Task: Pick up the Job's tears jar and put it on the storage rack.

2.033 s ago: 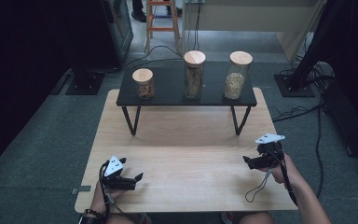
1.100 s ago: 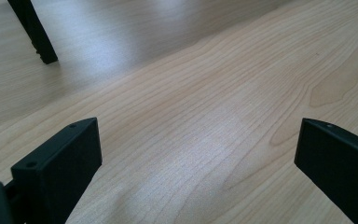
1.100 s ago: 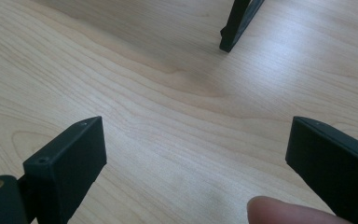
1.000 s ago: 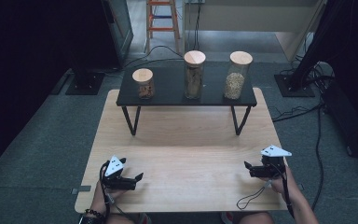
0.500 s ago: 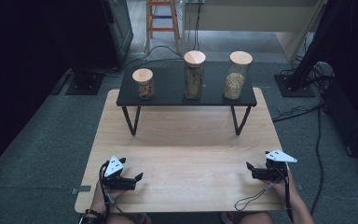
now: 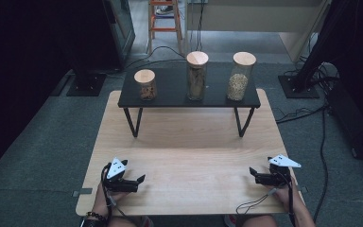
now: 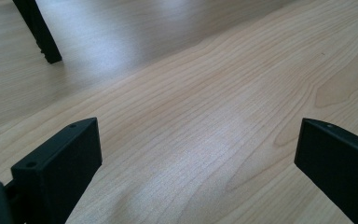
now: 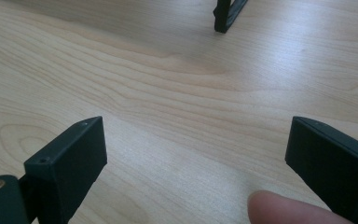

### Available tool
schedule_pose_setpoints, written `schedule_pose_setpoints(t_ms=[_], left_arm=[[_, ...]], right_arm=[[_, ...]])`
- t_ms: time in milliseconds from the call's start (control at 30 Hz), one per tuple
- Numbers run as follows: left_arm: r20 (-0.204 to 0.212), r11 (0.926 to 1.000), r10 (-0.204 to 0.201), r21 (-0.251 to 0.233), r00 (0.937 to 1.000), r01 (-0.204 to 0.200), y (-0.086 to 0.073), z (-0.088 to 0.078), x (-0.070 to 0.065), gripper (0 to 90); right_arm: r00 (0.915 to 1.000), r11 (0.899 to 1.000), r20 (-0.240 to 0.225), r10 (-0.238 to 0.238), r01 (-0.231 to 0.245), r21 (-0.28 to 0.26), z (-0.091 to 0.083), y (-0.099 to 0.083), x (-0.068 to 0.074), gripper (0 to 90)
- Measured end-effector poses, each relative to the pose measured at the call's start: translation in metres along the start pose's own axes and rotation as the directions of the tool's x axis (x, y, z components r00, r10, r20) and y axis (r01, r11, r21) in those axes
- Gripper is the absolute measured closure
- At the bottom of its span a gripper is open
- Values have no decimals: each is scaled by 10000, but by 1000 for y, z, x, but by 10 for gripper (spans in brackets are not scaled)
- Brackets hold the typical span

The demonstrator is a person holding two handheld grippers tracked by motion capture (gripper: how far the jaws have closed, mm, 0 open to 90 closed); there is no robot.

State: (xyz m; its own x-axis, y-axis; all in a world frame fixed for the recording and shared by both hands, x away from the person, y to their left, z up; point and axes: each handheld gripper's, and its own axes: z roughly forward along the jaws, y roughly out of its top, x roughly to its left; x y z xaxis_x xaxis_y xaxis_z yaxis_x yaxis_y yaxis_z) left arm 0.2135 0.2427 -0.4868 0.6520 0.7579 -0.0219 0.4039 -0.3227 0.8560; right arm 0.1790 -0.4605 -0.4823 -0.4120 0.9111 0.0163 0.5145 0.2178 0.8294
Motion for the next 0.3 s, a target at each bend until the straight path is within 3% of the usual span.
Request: schedule_pose_setpoints(t_ms=[300], left_arm=[[-69,10000,-39,61,10000,39,1,1,-1,6]], right_arm=[[10000,9999,-63,-73,74,146,2,2,1,49]])
